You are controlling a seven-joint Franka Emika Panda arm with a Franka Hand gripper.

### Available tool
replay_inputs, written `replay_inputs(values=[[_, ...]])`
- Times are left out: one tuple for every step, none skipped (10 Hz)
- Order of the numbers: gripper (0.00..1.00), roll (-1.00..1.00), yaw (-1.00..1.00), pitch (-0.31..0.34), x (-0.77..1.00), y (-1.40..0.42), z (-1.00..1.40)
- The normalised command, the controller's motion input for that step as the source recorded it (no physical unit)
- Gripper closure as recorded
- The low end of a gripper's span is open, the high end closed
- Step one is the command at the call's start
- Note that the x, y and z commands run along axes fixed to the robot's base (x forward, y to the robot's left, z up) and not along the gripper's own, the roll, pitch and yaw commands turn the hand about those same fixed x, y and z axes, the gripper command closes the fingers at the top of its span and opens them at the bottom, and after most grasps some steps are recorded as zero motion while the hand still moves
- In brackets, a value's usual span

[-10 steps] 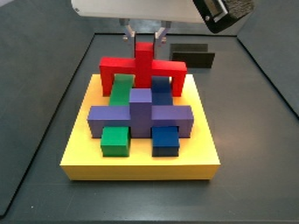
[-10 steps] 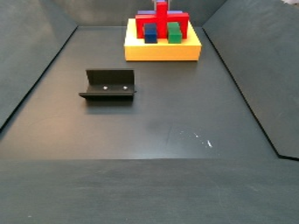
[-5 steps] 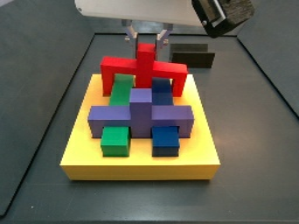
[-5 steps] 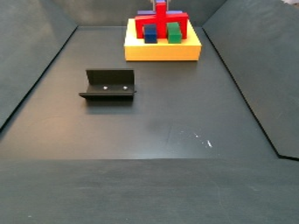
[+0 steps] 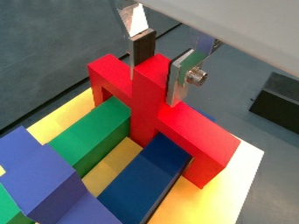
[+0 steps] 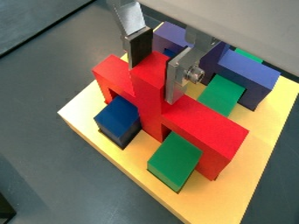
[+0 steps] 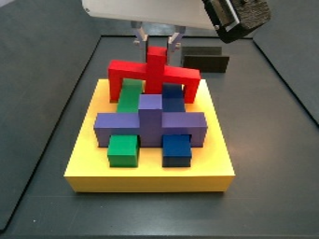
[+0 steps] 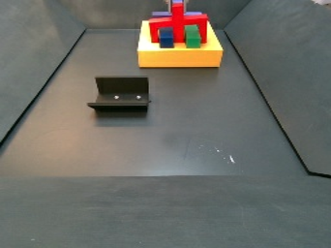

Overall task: Pick up the red object. Move up. Move to above the board. Insert the red object.
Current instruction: Insert the red object.

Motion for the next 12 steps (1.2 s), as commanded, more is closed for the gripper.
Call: replay_inputs(values=[[1.0,-0.02,0.0,0.0,-0.02,0.0,0.0],[1.0,0.0,0.0,-0.003,0.0,0.0,-0.13],[1.0,0.13,0.0,0.0,0.05,-0.07,-0.1],[1.0,0.18,0.13,0.0,0.03,-0.11,-0.07],[1.0,0.1,0.33,-0.043,0.09,-0.08,-0.2],[1.0,0.0,0.39,-0.146,0.07,-0.07,-0.35],[1.0,-0.04,0.35,-0.137,0.03,0.0,-0.35],[1.0,0.0,0.36,0.0,0.33,0.0,-0.05],[1.0,0.0,0.18,0.0,0.17,0.02,-0.17],[1.0,-0.03,-0.03,-0.021,0.0,0.09,-0.2],[1.0,-0.13,-0.08,-0.171,-0.24,0.14,-0.35],[1.0,-0.13,-0.05,-0.327,-0.47,0.18,-0.56]])
